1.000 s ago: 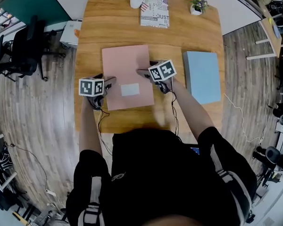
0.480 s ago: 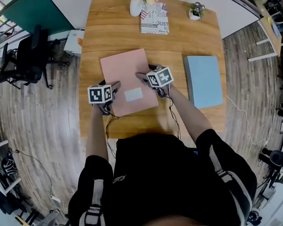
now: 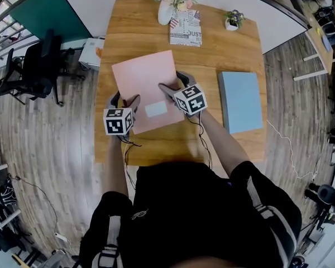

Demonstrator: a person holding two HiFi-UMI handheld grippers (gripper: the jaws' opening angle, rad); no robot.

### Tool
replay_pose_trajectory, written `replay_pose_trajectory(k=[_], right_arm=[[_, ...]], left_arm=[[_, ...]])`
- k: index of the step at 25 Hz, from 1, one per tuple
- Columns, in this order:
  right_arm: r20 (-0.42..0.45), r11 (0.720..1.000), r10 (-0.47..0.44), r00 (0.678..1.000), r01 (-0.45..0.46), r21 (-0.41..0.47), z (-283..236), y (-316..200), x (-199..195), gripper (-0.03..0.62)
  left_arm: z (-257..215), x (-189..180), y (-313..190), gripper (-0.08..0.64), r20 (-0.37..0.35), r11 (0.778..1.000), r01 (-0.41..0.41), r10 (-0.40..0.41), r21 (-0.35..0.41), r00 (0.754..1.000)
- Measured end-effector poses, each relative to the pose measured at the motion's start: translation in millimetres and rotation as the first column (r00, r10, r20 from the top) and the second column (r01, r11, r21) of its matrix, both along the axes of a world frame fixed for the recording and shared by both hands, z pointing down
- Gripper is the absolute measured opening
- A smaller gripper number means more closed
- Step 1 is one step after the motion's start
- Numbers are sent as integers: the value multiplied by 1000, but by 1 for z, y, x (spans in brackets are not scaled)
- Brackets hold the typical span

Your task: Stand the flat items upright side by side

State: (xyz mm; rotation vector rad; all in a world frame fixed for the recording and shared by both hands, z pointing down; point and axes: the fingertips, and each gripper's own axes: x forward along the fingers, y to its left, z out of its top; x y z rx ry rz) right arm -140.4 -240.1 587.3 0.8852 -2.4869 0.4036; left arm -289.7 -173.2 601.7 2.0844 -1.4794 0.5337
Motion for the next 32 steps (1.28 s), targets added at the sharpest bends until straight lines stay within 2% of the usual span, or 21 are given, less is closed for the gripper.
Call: replay_pose_trajectory(k=[4,10,14,18,23,26,32], right_arm=[[23,991,45,999,-48,126,-28,-3,6,347],[57,961,105,993,-116,250,-55,-5,15,344],[83,931,112,990,-134,339,-76,-8,18,344],[99,899,105,989,-137,417,-94,-13,16,337],[141,887,120,983,-170,430,-102,-16,15,318],[141,888,118,983,-168,428,-100,-16,13,318],[157,904,136,978,-187,384,-88,-20,17,311]], left_arm=[[-26,3,-12,360,57,993,-36,30,117,998],[-49,8,-24,359,119,976,-60,35,211,992],[-62,12,-28,358,136,959,-54,16,277,991],[-75,8,-34,344,134,939,-13,-35,345,990],[-85,2,-41,322,114,916,35,-87,400,990],[-88,-2,-44,323,136,904,45,-113,425,984],[-80,-1,-50,324,130,902,53,-119,428,984]])
